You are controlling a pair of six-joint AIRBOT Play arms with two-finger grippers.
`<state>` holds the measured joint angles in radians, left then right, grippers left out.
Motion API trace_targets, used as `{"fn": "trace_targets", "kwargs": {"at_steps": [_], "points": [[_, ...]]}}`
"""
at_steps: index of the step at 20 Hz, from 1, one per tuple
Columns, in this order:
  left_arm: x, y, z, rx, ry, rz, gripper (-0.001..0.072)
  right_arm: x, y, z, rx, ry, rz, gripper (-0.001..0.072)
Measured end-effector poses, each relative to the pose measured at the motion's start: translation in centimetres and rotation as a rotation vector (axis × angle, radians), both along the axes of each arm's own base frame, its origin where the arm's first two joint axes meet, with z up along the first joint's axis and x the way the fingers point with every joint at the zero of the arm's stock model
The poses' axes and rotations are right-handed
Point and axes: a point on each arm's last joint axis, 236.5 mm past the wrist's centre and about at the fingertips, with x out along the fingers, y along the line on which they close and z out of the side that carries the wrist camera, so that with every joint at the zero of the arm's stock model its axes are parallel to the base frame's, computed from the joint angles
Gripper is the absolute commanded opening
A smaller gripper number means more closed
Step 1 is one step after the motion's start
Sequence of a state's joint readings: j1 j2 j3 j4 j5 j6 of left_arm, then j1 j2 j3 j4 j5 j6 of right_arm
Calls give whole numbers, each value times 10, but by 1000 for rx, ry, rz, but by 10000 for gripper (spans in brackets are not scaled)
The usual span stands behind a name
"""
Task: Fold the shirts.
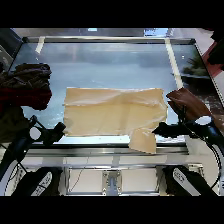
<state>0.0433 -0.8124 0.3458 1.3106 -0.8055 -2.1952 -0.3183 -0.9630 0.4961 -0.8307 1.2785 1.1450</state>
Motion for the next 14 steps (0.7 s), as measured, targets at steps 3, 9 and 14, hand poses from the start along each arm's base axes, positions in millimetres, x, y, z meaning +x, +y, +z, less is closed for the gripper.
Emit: {"fn": "trace_targets", "kwargs": {"at_steps": [3,9,14], "points": [[29,4,30,37,-100,-52,11,2,-5,16,-34,-45,31,28],[90,15,129,169,-329,-201,10,16,-45,65,-249,-140,37,27],[122,-7,166,140,-469,-309,9,68,-61,116,-309,-349,-65,26]]}}
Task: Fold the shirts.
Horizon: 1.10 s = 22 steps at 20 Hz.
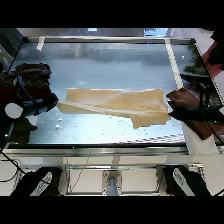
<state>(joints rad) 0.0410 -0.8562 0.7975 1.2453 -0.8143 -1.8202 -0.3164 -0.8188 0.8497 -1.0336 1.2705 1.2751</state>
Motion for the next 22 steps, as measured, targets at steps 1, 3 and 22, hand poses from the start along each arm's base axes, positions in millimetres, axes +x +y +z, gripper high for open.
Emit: {"fn": "trace_targets", "kwargs": {"at_steps": [1,3,22], "points": [[7,-3,2,0,-9,-18,9,15,-2,10,7,-54,-26,26],[27,-11,8,12,-33,-60,9,45,-6,26,39,-141,-71,27],[150,-18,-92,134,50,-74,214,202,-11,-139,68,-59,-198,62]]}}
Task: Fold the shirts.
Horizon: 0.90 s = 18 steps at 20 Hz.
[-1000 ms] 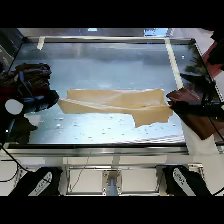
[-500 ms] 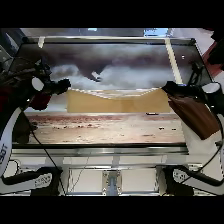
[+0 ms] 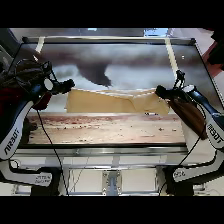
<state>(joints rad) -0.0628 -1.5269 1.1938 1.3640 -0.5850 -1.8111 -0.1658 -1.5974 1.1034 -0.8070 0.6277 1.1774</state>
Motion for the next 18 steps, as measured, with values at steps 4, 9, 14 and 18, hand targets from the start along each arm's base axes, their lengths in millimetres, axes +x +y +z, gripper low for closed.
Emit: {"fn": "trace_targets", "kwargs": {"at_steps": [4,9,14,18], "points": [[7,-3,10,-27,-36,14,555,8,-3,10,4,-15,7,448],[31,-5,69,-48,-176,19,554,15,-26,55,-3,-52,42,458],[53,-21,137,-82,-348,-27,555,-6,-54,46,27,47,54,572],[60,-57,176,-58,-487,-153,555,-22,-53,16,76,141,103,662]]}}
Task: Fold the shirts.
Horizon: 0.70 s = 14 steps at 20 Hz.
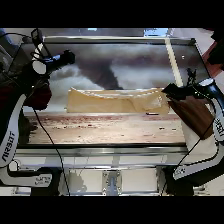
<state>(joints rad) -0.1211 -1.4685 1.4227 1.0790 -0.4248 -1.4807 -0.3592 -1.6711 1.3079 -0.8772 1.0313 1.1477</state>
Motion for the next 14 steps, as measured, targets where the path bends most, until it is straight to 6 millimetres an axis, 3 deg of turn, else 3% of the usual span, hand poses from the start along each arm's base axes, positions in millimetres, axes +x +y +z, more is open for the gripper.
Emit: {"fn": "trace_targets", "kwargs": {"at_steps": [4,8,14], "points": [[-4,-41,19,61,-93,-102,555,-5,4,-24,16,41,37,677],[-11,-72,25,96,-134,-171,555,0,-7,-37,-37,26,38,677],[-17,-90,27,107,-149,-210,555,9,-16,-44,-74,1,15,652]]}}
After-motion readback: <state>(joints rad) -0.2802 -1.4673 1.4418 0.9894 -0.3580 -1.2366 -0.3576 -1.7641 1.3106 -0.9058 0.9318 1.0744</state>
